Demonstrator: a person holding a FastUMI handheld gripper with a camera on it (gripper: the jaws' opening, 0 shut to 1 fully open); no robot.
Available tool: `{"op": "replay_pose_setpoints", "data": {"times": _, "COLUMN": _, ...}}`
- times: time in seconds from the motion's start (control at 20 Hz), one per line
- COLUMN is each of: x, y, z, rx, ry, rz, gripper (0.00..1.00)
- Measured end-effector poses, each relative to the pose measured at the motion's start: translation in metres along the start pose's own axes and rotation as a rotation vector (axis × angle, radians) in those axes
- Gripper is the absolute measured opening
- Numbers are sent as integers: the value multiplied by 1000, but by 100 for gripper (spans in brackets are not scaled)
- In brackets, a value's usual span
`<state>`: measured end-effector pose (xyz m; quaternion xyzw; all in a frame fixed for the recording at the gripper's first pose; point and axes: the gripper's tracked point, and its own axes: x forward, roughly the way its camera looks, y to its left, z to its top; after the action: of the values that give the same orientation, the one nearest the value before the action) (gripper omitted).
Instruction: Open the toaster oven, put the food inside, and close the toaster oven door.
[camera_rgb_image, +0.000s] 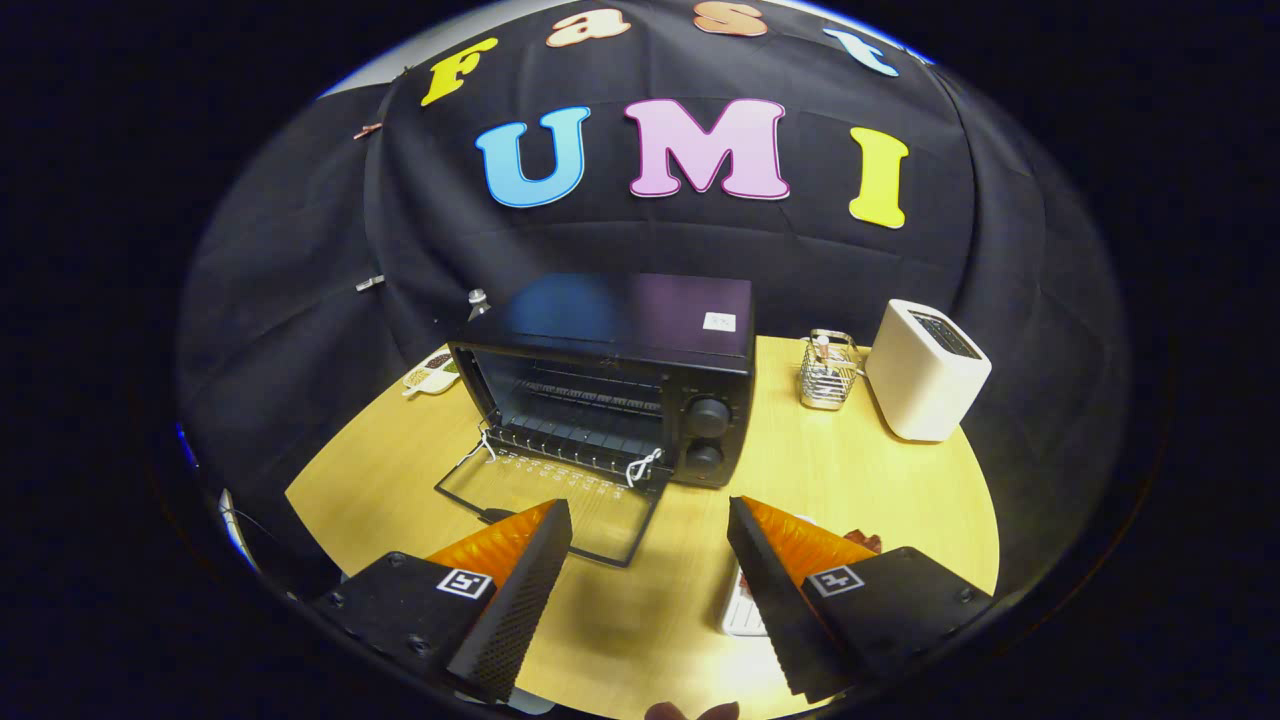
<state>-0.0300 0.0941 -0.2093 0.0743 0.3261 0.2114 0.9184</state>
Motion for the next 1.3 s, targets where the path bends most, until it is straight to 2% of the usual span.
{"op": "replay_pose_setpoints", "data": {"times": 0.2, "x": -10, "y": -55, "z": -2, "rx": 52, "ry": 52, "rz": 18, "gripper": 98}}
{"op": "replay_pose_setpoints", "data": {"times": 0.4, "x": -1, "y": -97, "z": -33, "rx": 142, "ry": 177, "rz": 73, "gripper": 98}}
{"op": "replay_pose_setpoints", "data": {"times": 0.55, "x": 13, "y": -136, "z": -53, "rx": 180, "ry": 251, "rz": 53, "gripper": 99}}
{"op": "replay_pose_setpoints", "data": {"times": 0.95, "x": 64, "y": -173, "z": -102, "rx": 324, "ry": 445, "rz": 129, "gripper": 96}}
{"op": "replay_pose_setpoints", "data": {"times": 1.0, "x": 68, "y": -172, "z": -106, "rx": 360, "ry": 468, "rz": 135, "gripper": 93}}
{"op": "replay_pose_setpoints", "data": {"times": 1.05, "x": 74, "y": -172, "z": -109, "rx": 400, "ry": 483, "rz": 146, "gripper": 80}}
{"op": "replay_pose_setpoints", "data": {"times": 1.2, "x": 79, "y": -160, "z": -112, "rx": 493, "ry": 507, "rz": 207, "gripper": 56}}
{"op": "replay_pose_setpoints", "data": {"times": 1.3, "x": 80, "y": -154, "z": -110, "rx": 526, "ry": 528, "rz": 231, "gripper": 36}}
